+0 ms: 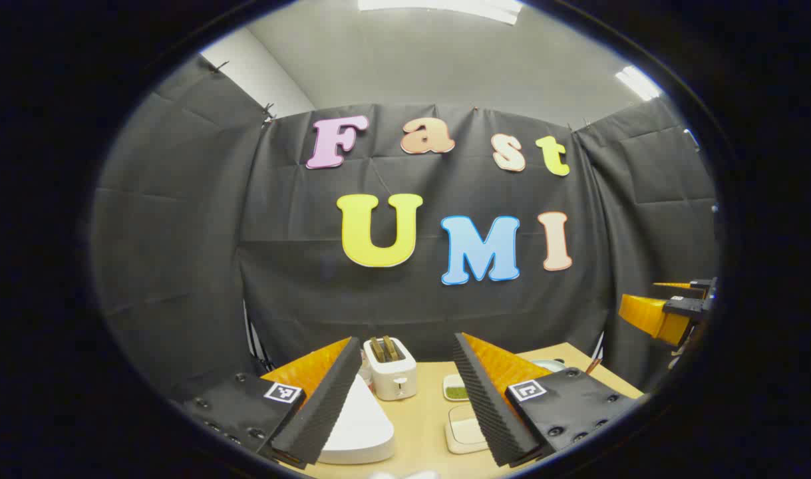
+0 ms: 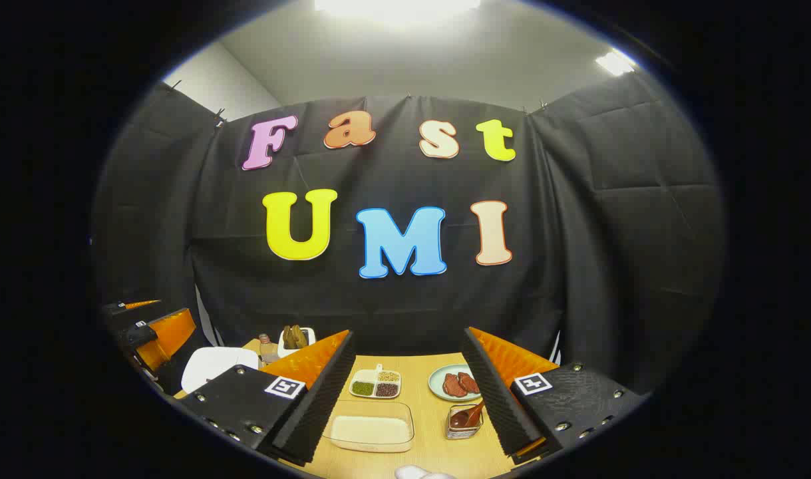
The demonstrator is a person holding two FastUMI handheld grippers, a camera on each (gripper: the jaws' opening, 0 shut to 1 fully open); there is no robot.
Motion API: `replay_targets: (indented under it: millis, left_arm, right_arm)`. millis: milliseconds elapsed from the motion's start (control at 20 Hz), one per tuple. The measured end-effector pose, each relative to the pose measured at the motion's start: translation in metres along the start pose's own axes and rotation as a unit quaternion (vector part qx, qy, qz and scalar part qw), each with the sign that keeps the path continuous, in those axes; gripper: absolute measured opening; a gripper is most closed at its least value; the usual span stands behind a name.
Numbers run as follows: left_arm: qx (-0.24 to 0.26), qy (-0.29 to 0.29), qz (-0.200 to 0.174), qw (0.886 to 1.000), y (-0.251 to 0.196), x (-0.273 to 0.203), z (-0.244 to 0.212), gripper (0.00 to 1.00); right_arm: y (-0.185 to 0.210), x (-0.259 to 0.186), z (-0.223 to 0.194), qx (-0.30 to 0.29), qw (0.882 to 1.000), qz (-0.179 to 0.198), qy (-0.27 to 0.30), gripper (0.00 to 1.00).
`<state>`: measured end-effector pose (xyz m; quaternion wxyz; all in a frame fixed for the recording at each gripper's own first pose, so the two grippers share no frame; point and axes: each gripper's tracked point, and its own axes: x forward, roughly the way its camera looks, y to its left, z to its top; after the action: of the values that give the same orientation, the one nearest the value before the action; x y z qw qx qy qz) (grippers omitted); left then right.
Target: Close the left gripper, press the button to open the rice cooker; take a wooden spoon from the chopstick holder with the right hand, scoop a spoonful of rice and pour it into the rice cooker, then put the wooden spoon back into the chopstick holder.
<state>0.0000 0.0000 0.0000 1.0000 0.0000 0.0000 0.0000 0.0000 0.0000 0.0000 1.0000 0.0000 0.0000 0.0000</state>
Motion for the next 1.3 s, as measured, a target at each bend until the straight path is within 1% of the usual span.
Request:
replay_targets:
  millis: [100,200,250,300,350,450,550,700,800,950,1050,1200,1300]
  left_arm:
    - [-0.001,0.002,-0.003,1.000,-0.002,0.001,-0.001,0.96]
    - [-0.001,-0.001,0.002,1.000,-0.001,0.001,0.000,0.96]
    - [-0.003,-0.004,0.004,1.000,-0.002,0.000,0.000,0.96]
    - [-0.002,-0.006,0.009,1.000,0.002,0.000,0.001,0.96]
    - [-0.001,-0.005,0.011,1.000,0.002,0.000,0.000,0.96]
    - [-0.003,-0.006,0.008,1.000,0.000,0.000,0.002,0.96]
    - [0.003,-0.003,0.010,1.000,0.002,0.000,-0.001,0.96]
    - [-0.002,-0.001,0.006,1.000,-0.001,0.002,-0.001,0.96]
    - [0.002,-0.004,0.006,1.000,-0.003,0.002,0.001,0.96]
    - [0.008,-0.011,0.012,1.000,0.000,0.000,0.004,0.96]
    - [0.006,-0.014,0.011,1.000,-0.001,0.003,0.008,0.96]
    - [0.004,-0.017,0.015,1.000,0.003,0.004,0.008,0.96]
    - [0.004,-0.021,0.011,1.000,0.001,0.007,0.011,0.96]
  right_arm:
    - [-0.001,-0.001,0.004,0.002,1.000,-0.005,-0.010,0.98]
    - [0.004,-0.001,0.001,0.008,1.000,-0.001,-0.008,0.98]
    - [0.006,-0.001,-0.002,0.008,1.000,0.003,-0.004,0.94]
    - [0.006,0.000,-0.003,0.005,1.000,0.004,-0.001,0.94]
    - [0.004,0.001,-0.003,0.004,1.000,0.003,0.001,0.98]
    - [0.004,0.002,0.000,0.009,1.000,0.001,-0.005,0.98]
    - [0.003,0.002,-0.003,0.011,1.000,0.001,-0.003,0.98]
    - [-0.003,0.001,-0.004,0.007,1.000,-0.005,-0.001,0.98]
    - [-0.003,0.002,-0.004,0.016,1.000,-0.004,-0.002,0.98]
    - [-0.004,0.005,-0.008,0.011,1.000,-0.002,0.007,0.98]
    - [-0.004,0.005,-0.003,0.015,1.000,-0.003,0.001,0.98]
    - [-0.002,0.008,-0.009,0.010,1.000,0.002,0.005,0.98]
    - [-0.005,0.009,-0.009,0.011,1.000,-0.001,0.007,0.99]
